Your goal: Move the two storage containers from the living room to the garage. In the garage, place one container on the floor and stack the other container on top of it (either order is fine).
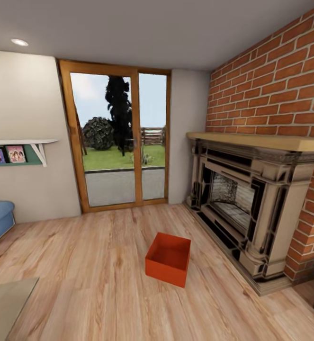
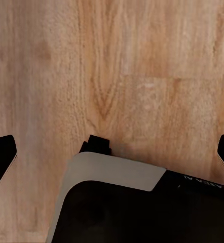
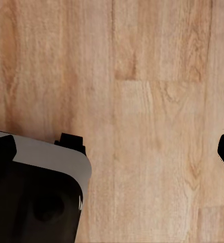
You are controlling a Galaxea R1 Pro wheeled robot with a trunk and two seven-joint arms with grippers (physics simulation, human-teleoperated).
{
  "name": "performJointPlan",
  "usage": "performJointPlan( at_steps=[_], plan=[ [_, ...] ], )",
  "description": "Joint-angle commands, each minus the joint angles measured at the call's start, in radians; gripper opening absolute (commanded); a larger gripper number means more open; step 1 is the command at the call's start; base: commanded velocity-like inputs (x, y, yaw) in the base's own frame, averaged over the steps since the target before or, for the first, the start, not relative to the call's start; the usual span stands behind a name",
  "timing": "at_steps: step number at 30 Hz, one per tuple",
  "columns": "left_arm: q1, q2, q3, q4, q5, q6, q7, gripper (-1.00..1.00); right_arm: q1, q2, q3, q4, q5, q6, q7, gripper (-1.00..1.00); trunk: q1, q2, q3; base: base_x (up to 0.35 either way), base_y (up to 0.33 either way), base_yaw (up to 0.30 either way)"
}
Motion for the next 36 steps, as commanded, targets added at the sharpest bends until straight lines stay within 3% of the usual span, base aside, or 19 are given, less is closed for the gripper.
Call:
performJointPlan(
  at_steps=[1,19,36],
  plan=[
    [-0.001,0.000,-0.009,0.000,0.008,0.000,0.002,1.00,-0.001,0.000,0.004,0.003,0.002,-0.004,-0.004,1.00,0.001,-0.001,-0.001,0.323,0.139,0.000],
    [-0.001,0.000,-0.009,0.000,0.008,-0.002,0.002,1.00,-0.001,0.002,0.001,0.003,0.001,-0.004,-0.004,1.00,0.001,-0.001,-0.001,0.322,0.151,-0.015],
    [-0.001,0.000,-0.009,0.000,0.007,0.000,0.002,1.00,-0.001,0.003,0.000,0.003,0.000,-0.004,-0.004,1.00,0.001,-0.001,-0.001,0.318,0.184,-0.271]
  ],
)
